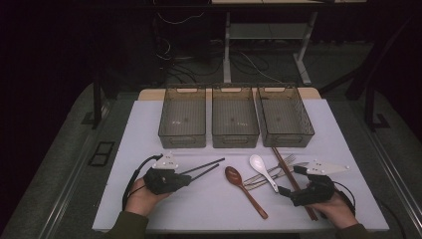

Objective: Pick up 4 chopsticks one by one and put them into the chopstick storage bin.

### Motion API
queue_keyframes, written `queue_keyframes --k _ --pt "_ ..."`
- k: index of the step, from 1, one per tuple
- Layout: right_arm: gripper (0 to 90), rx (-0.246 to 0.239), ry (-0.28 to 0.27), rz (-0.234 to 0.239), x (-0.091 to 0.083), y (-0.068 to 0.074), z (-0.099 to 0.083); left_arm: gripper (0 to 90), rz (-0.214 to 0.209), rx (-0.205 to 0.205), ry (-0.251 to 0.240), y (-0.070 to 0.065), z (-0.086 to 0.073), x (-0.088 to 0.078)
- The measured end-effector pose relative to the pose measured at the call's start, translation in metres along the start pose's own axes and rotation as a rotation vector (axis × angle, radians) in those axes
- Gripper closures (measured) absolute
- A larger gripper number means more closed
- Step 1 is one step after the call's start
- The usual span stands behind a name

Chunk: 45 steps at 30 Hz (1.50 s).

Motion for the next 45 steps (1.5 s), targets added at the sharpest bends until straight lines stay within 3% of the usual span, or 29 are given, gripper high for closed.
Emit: queue_keyframes --k 18,31,44,45 --pt "1.0 -0.006 0.002 -0.022 -0.001 -0.001 0.0 85.4 0.028 -0.037 -0.025 0.008 0.024 -0.007" --pt "1.0 0.005 -0.004 -0.037 -0.002 -0.002 0.0 85.6 0.056 -0.05 -0.041 0.024 0.056 -0.014" --pt "1.0 0.0 -0.013 -0.037 -0.002 -0.003 0.0 85.7 0.124 -0.047 -0.035 0.044 0.087 -0.017" --pt "1.0 0.016 -0.002 -0.034 -0.003 -0.002 -0.001 85.7 0.13 -0.046 -0.035 0.045 0.089 -0.016"
Point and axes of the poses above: each handheld gripper's, and its own axes: x roughly forward along the jaws, z roughly out of its top, y roughly to its left, the point moved 3 cm from there along x, roughly forward along the jaws, and after that the axes turned 3 degrees about -z, right-handed, at the moved point
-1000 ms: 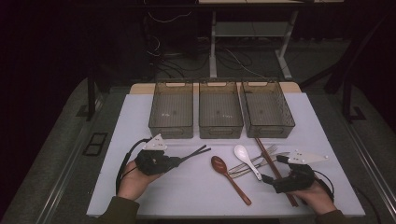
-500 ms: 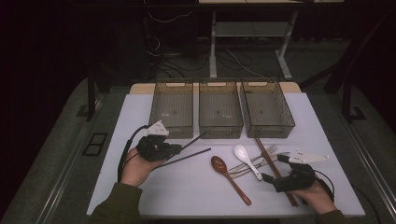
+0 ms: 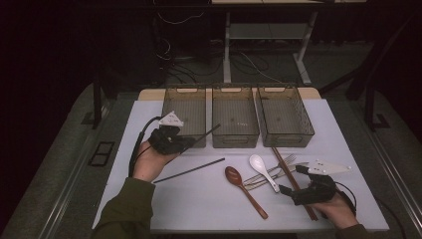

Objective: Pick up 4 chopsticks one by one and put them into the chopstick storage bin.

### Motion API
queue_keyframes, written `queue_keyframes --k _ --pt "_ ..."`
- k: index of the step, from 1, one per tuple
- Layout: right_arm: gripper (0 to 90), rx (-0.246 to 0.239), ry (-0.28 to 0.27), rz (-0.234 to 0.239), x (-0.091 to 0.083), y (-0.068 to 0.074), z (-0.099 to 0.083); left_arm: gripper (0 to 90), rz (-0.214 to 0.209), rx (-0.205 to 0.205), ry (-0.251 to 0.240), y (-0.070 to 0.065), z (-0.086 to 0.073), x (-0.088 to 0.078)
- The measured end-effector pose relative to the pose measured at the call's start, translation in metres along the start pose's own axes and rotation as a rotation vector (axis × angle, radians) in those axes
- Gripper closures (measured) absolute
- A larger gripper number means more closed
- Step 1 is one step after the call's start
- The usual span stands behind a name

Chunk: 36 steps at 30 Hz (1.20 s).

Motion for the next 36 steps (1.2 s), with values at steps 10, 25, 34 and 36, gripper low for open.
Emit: queue_keyframes --k 10,25,34,36 --pt "1.0 -0.001 -0.006 -0.005 0.001 -0.001 0.001 85.7 0.038 -0.007 -0.003 0.018 0.019 0.0" --pt "1.0 0.007 -0.01 -0.008 -0.001 -0.002 0.0 85.7 0.12 -0.049 0.013 0.062 0.045 0.017" --pt "1.0 0.016 -0.023 -0.007 -0.002 -0.003 0.0 85.7 0.155 -0.092 0.036 0.089 0.052 0.034" --pt "1.0 0.013 -0.02 -0.004 -0.003 -0.002 0.0 85.7 0.164 -0.092 0.043 0.094 0.054 0.036"
Point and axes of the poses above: each handheld gripper's, and its own axes: x roughly forward along the jaws, z roughly out of its top, y roughly to its left, the point moved 3 cm from there along x, roughly forward along the jaws, and after that the axes turned 3 degrees about -z, right-handed, at the moved point
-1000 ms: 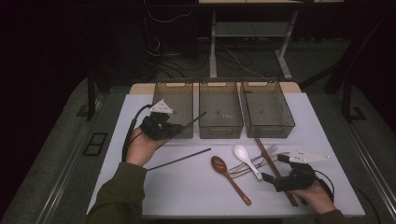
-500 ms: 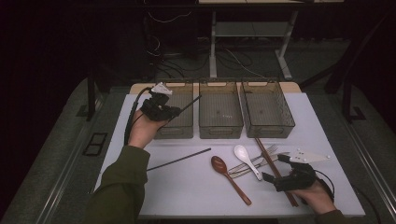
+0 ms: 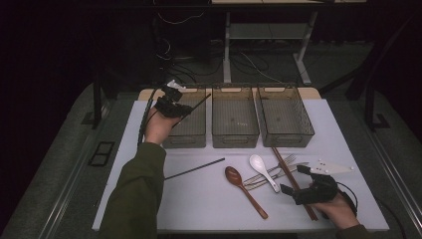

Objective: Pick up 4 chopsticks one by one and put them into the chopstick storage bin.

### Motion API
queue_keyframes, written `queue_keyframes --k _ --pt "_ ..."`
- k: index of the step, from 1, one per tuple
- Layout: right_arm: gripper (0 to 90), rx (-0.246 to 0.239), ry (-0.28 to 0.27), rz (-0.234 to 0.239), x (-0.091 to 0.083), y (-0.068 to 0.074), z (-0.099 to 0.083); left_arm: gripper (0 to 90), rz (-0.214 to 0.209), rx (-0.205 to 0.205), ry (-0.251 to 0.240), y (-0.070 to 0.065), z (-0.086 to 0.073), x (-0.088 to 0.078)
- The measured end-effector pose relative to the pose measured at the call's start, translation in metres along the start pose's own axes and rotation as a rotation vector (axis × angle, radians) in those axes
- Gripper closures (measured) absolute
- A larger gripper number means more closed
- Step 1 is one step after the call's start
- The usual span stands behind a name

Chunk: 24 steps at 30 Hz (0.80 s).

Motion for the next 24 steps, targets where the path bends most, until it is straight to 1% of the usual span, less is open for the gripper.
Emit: queue_keyframes --k 1,2,3,4,7,10,12,14,16,17,19,20,21,22,23,24 --pt "1.0 0.001 -0.003 -0.001 -0.001 0.0 0.0 85.7 0.008 -0.008 -0.005 0.002 0.002 0.002" --pt "1.0 0.004 -0.007 0.0 -0.001 0.0 0.001 85.7 0.015 -0.005 0.002 0.005 0.003 0.004" --pt "1.0 0.003 -0.01 -0.001 -0.001 -0.001 0.001 85.7 0.015 -0.017 -0.001 0.007 0.005 0.006" --pt "1.0 0.003 -0.01 -0.001 -0.001 -0.001 0.001 85.7 0.018 -0.017 -0.002 0.01 0.006 0.008" --pt "1.0 0.003 -0.011 0.0 -0.001 -0.001 0.001 85.7 0.039 -0.03 -0.004 0.018 0.009 0.014" --pt "1.0 0.003 -0.006 0.0 -0.001 -0.001 0.0 85.7 0.054 -0.061 -0.017 0.027 0.009 0.022" --pt "1.0 -0.002 -0.003 -0.001 -0.002 -0.001 -0.001 85.7 0.073 -0.089 -0.019 0.032 0.007 0.028" --pt "1.0 0.0 -0.008 0.001 -0.002 -0.001 0.0 85.7 0.107 -0.107 0.003 0.037 0.003 0.035" --pt "1.0 0.003 -0.01 0.001 -0.002 -0.002 0.0 85.7 0.126 -0.132 0.013 0.041 0.0 0.041" --pt "1.0 0.003 -0.006 0.002 -0.002 -0.001 0.0 85.7 0.133 -0.134 0.02 0.043 -0.001 0.043" --pt "1.0 0.001 -0.007 0.003 -0.002 -0.001 0.0 85.6 0.132 -0.16 0.02 0.045 -0.003 0.049" --pt "1.0 0.0 -0.007 0.004 -0.002 -0.001 0.0 85.3 0.142 -0.167 0.023 0.045 -0.004 0.051" --pt "1.0 -0.001 -0.008 0.005 -0.002 -0.001 0.0 83.9 0.153 -0.162 0.009 0.045 -0.004 0.051" --pt "1.0 0.0 -0.008 0.005 -0.002 -0.001 -0.001 73.7 0.162 -0.166 0.002 0.045 -0.004 0.051" --pt "1.0 0.0 -0.009 0.004 -0.003 -0.001 -0.001 69.9 0.162 -0.164 0.0 0.044 -0.004 0.051" --pt "1.0 0.003 -0.01 0.003 -0.003 -0.002 -0.001 69.8 0.164 -0.155 0.001 0.043 -0.003 0.051"
Point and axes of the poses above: each handheld gripper's, and its own axes: x roughly forward along the jaws, z roughly out of its top, y roughly to its left, the point moved 3 cm from there along x, roughly forward along the jaws, and after that the axes turned 3 degrees about -z, right-handed, at the moved point
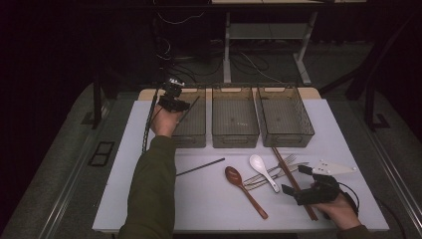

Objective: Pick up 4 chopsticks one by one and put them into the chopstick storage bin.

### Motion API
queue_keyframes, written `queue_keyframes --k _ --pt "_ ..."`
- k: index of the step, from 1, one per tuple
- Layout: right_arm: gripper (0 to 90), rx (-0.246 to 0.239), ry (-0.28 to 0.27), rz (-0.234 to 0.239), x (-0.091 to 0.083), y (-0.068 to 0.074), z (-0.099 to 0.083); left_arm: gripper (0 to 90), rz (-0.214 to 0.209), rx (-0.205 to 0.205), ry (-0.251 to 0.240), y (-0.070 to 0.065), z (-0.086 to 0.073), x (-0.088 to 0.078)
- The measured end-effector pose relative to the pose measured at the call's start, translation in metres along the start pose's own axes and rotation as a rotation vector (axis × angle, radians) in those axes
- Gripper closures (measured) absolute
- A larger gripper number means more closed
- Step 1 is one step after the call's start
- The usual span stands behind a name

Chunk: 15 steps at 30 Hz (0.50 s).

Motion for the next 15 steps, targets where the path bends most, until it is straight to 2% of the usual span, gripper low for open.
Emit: queue_keyframes --k 9,15 --pt "1.0 -0.005 -0.001 0.001 0.001 0.0 0.001 58.8 -0.043 0.025 -0.032 -0.005 0.005 -0.011" --pt "1.0 -0.001 0.001 0.0 0.001 0.0 0.001 49.7 -0.111 0.039 -0.065 -0.013 0.006 -0.028"
Point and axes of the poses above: each handheld gripper's, and its own axes: x roughly forward along the jaws, z roughly out of its top, y roughly to its left, the point moved 3 cm from there along x, roughly forward along the jaws, and after that the axes turned 3 degrees about -z, right-handed, at the moved point
